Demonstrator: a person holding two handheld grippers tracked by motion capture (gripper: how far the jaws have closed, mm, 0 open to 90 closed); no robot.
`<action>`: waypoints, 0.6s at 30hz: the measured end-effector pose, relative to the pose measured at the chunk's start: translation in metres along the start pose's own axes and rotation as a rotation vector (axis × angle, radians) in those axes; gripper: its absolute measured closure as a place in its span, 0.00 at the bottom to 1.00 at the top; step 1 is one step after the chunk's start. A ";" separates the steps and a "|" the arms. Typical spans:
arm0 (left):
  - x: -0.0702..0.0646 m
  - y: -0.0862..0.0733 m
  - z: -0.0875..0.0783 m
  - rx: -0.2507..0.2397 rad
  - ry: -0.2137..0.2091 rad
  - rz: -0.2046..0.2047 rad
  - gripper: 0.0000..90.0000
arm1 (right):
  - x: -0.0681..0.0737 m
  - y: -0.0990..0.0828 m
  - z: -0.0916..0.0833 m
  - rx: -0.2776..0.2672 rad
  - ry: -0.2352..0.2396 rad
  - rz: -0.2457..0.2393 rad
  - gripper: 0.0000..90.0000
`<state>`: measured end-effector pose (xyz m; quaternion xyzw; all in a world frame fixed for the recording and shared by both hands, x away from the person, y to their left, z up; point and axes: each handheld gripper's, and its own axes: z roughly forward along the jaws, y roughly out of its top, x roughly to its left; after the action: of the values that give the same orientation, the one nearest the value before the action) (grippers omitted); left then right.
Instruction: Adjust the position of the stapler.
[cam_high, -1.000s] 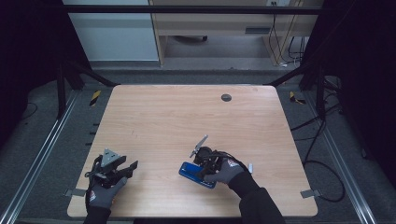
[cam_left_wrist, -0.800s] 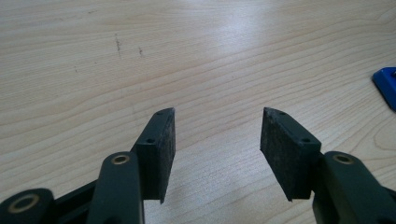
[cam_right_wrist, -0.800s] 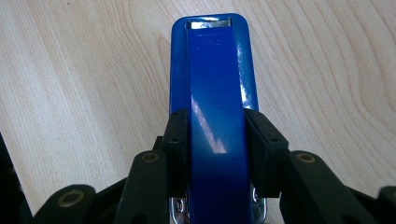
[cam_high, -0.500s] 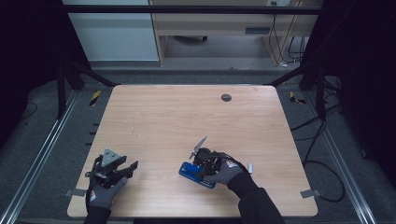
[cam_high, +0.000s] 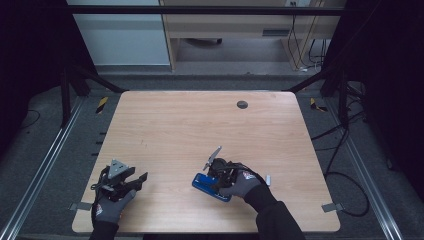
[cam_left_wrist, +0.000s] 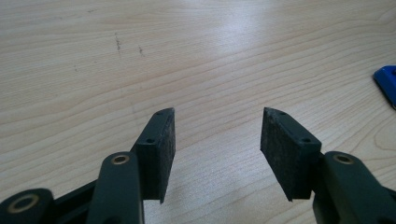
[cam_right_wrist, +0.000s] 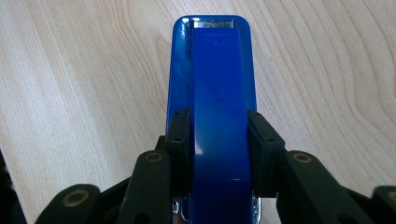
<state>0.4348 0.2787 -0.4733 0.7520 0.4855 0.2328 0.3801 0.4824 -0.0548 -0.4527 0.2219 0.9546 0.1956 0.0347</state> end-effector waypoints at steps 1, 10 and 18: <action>0.000 0.000 0.000 0.000 0.000 0.000 0.50 | -0.001 -0.001 -0.001 0.001 0.004 0.002 0.73; 0.000 0.000 0.000 0.001 0.001 0.002 0.50 | -0.001 -0.005 -0.011 -0.006 0.035 -0.076 0.73; 0.000 0.000 0.000 0.000 0.000 0.004 0.50 | -0.003 -0.009 -0.017 -0.020 0.096 -0.169 0.73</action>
<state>0.4348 0.2787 -0.4731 0.7530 0.4841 0.2335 0.3797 0.4790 -0.0697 -0.4408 0.1305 0.9685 0.2121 0.0076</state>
